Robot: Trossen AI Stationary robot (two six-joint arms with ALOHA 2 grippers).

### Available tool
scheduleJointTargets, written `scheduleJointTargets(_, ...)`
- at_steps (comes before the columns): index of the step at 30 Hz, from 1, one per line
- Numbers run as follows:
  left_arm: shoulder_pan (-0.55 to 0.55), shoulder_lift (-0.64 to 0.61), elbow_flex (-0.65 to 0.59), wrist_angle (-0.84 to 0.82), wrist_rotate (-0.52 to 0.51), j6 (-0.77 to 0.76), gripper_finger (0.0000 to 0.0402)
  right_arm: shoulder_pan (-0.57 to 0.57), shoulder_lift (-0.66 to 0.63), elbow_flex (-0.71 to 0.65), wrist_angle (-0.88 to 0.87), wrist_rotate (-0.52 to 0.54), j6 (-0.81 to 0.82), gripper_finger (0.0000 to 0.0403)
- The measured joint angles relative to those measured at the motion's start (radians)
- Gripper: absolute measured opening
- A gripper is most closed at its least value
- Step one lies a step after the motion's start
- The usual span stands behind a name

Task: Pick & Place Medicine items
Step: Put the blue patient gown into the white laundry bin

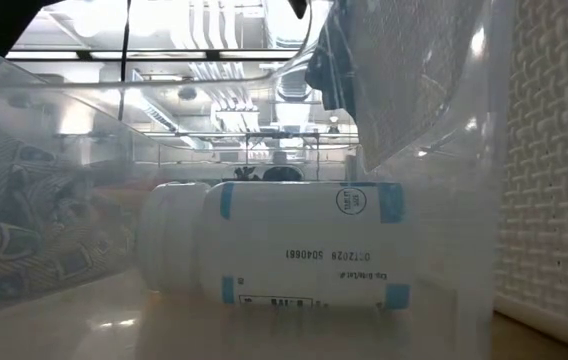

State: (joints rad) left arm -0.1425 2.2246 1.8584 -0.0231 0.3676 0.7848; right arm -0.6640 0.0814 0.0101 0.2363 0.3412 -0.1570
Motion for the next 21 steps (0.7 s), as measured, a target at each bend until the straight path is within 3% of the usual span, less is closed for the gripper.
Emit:
scheduleJointTargets(5,0.0,0.0,0.0,0.003,0.0,0.0,0.034,0.0,0.0,0.0,0.0,0.0,0.0,0.0008)
scheduleJointTargets(21,-0.003,-0.056,0.08,-0.004,-0.038,-0.078,0.0341,0.0,0.0,0.0,0.0,0.0,0.0,0.0008)
